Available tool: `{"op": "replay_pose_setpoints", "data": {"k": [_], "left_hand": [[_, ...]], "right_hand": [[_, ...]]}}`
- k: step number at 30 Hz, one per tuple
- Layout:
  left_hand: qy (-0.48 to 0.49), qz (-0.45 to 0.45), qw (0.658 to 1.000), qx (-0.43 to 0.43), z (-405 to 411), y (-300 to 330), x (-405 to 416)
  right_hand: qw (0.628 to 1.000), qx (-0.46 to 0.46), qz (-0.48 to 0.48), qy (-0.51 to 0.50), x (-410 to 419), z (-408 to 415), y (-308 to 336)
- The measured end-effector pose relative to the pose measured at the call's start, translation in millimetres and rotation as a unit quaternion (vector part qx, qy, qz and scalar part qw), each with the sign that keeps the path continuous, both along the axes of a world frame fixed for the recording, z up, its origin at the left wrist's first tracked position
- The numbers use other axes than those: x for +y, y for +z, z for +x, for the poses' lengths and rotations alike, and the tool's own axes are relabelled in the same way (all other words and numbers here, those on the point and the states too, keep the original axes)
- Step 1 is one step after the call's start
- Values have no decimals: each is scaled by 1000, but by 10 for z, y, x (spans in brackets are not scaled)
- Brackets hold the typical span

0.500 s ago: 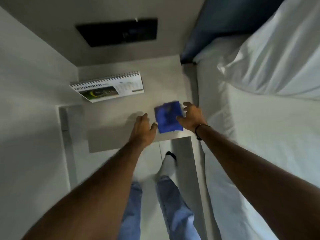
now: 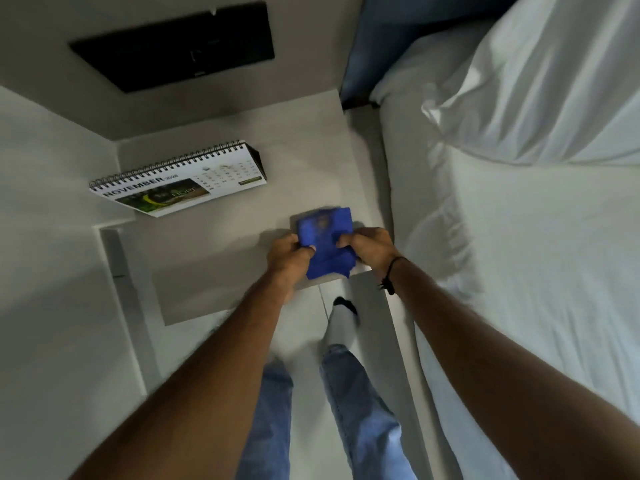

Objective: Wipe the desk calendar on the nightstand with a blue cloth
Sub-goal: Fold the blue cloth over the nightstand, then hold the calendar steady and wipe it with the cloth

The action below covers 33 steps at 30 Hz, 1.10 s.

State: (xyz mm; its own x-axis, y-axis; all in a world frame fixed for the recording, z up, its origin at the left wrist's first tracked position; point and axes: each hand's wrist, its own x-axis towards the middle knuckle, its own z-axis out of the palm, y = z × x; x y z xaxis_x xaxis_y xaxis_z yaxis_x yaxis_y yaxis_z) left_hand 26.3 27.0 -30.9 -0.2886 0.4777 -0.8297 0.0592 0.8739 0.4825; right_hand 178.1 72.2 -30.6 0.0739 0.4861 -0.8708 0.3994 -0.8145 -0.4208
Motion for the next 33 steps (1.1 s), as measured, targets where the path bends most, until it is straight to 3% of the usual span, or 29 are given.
{"op": "replay_pose_setpoints", "data": {"k": [5,11,15,21,25,27,29,31,33], "left_hand": [[-11,-30,997,-76,-140,865,-200],[-77,-45,985,-146,-447,1515,-150],[-124,-33,980,-151,-677,1489,-72],[-189,-29,965,-177,-1035,1254,-27],[-221,-52,947,-227,-1273,1112,14],[-259,-14,949,-179,-1352,1026,62],[-332,74,939,-52,-1430,979,133],[-420,172,887,87,-1570,987,216],[-506,273,796,192,-1810,1007,320]], "right_hand": [[977,143,-58,-148,-355,-85,769],[900,322,-98,-277,-550,-261,1295],[883,328,-95,-321,-696,-443,1199],[915,223,-72,-329,-883,-851,1015],[871,314,-72,-370,-937,-1053,889],[860,321,-61,-391,-951,-1130,811],[861,271,-39,-430,-949,-1215,725],[857,216,-26,-466,-937,-1303,670],[855,187,-24,-483,-913,-1417,613]]}}
